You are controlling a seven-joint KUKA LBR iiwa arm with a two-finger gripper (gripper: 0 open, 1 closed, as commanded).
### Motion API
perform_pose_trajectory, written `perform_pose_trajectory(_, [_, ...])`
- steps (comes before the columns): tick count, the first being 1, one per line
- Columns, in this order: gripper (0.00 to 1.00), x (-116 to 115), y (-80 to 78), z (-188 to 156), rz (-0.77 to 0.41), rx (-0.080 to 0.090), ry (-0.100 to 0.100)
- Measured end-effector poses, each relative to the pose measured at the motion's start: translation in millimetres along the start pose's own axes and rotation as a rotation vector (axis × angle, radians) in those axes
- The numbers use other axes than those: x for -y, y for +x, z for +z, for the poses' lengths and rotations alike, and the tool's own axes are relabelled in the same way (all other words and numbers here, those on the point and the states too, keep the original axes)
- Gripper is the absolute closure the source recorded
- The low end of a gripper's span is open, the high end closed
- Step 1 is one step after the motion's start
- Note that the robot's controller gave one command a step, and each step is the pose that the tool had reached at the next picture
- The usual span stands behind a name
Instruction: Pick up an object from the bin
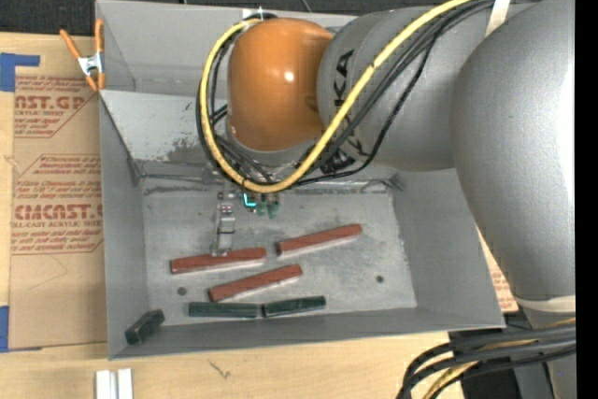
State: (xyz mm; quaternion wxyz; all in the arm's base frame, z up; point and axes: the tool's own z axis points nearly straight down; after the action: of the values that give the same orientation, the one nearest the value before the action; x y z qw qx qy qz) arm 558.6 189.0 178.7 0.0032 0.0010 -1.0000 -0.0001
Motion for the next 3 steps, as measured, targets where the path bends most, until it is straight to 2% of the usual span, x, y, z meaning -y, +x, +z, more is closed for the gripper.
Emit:
perform_pose_trajectory(1, [0.00,1,-2.1,-5,0.001,0.007,-0.001])
perform_pose_trajectory(2, [0.00,18,9.5,52,-0.074,0.012,-0.001])
perform_pose_trajectory(3, [0.00,29,10.3,70,-0.136,0.002,0.001])
